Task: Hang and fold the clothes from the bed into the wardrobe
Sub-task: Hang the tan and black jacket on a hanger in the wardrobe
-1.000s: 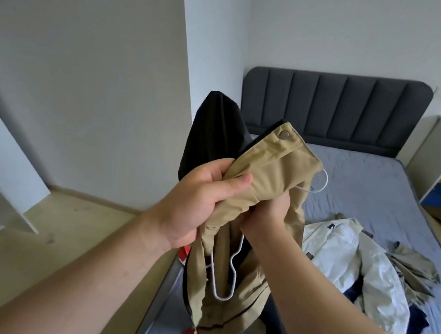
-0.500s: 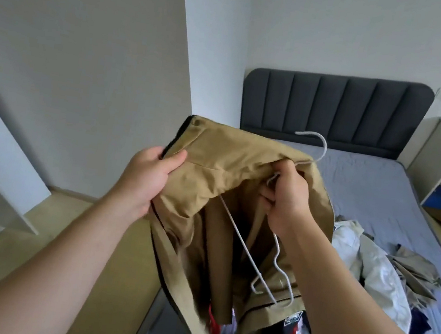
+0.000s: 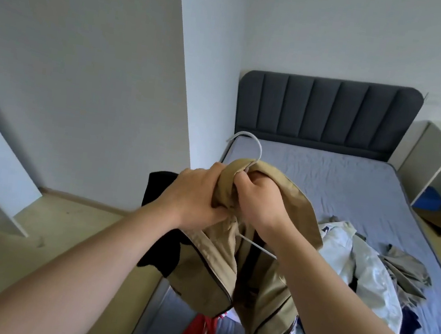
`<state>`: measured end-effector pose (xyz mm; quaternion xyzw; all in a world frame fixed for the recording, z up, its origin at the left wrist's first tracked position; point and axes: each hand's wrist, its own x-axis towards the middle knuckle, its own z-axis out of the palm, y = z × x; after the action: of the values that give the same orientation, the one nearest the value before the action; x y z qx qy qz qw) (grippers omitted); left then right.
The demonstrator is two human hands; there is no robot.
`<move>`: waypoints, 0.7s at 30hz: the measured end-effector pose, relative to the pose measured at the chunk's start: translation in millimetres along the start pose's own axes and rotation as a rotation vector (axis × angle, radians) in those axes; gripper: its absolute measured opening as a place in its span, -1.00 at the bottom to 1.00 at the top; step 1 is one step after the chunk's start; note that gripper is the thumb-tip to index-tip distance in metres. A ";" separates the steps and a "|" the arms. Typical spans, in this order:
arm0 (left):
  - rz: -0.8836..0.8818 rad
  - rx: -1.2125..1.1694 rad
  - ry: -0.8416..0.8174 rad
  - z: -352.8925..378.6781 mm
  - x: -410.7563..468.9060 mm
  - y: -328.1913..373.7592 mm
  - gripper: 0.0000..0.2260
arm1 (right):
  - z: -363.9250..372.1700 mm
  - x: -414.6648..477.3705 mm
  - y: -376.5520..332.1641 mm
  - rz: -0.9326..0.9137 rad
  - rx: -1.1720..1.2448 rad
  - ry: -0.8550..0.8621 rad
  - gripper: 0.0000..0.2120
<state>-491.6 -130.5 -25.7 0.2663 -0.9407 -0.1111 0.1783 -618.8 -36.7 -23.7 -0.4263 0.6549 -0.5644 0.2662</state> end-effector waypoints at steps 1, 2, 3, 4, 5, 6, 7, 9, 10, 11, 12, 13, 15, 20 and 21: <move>-0.040 -0.011 -0.027 1.6 -0.1 -2.2 -0.65 | -1.5 0.3 0.0 -0.008 -0.047 -0.035 -0.69; -0.091 -0.036 -0.031 2.8 -0.3 -4.5 -0.68 | -3.9 0.5 0.1 -0.009 -0.069 -0.081 -0.71; -0.141 -0.080 -0.009 3.4 0.1 -6.9 -0.71 | -7.4 1.9 1.0 -0.003 -0.078 -0.129 -0.72; -0.181 -0.128 0.027 3.1 0.6 -8.5 -0.73 | -12.7 3.0 2.7 0.007 -0.079 -0.181 -0.73; -0.201 -0.164 0.062 2.5 2.0 -9.3 -0.74 | -19.1 3.7 5.2 0.020 -0.072 -0.240 -0.73; -0.198 -0.178 0.083 2.0 3.3 -9.1 -0.75 | -26.3 3.2 8.3 0.046 -0.036 -0.304 -0.69; -0.182 -0.174 0.088 2.4 4.2 -8.1 -0.75 | -34.4 2.8 11.8 0.103 0.014 -0.367 -0.59; -0.151 -0.156 0.088 4.0 4.7 -5.9 -0.77 | -51.4 4.8 23.0 0.284 0.116 -0.445 -0.35; -0.144 -0.151 0.091 4.0 4.4 -5.5 -0.78 | -56.4 8.0 29.7 0.353 0.144 -0.470 -0.30; -0.140 -0.146 0.099 2.8 3.6 -6.0 -0.79 | -60.8 9.7 36.4 0.406 0.143 -0.472 -0.34; -0.138 -0.142 0.103 0.6 2.4 -6.9 -0.80 | -63.0 10.1 44.5 0.455 0.107 -0.462 -0.44; -0.132 -0.148 0.098 -2.2 0.3 -7.8 -0.81 | -64.8 9.3 53.3 0.491 0.011 -0.444 -0.58; -0.107 -0.205 0.072 -8.7 -4.4 -9.3 -0.82 | -69.5 6.4 73.3 0.484 -0.241 -0.485 -0.75; -0.062 -0.286 -0.065 -30.2 -12.7 -10.8 -0.67 | -53.2 -6.8 118.4 0.420 -0.610 -0.555 -0.61; -0.059 -0.244 -0.054 -32.2 -15.4 -11.2 -0.57 | -45.3 -8.0 129.1 0.407 -0.635 -0.535 -0.49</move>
<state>-461.4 -135.2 -4.0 0.2669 -0.9164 -0.2372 0.1809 -685.7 -6.7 -139.4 -0.4801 0.7741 -0.1421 0.3874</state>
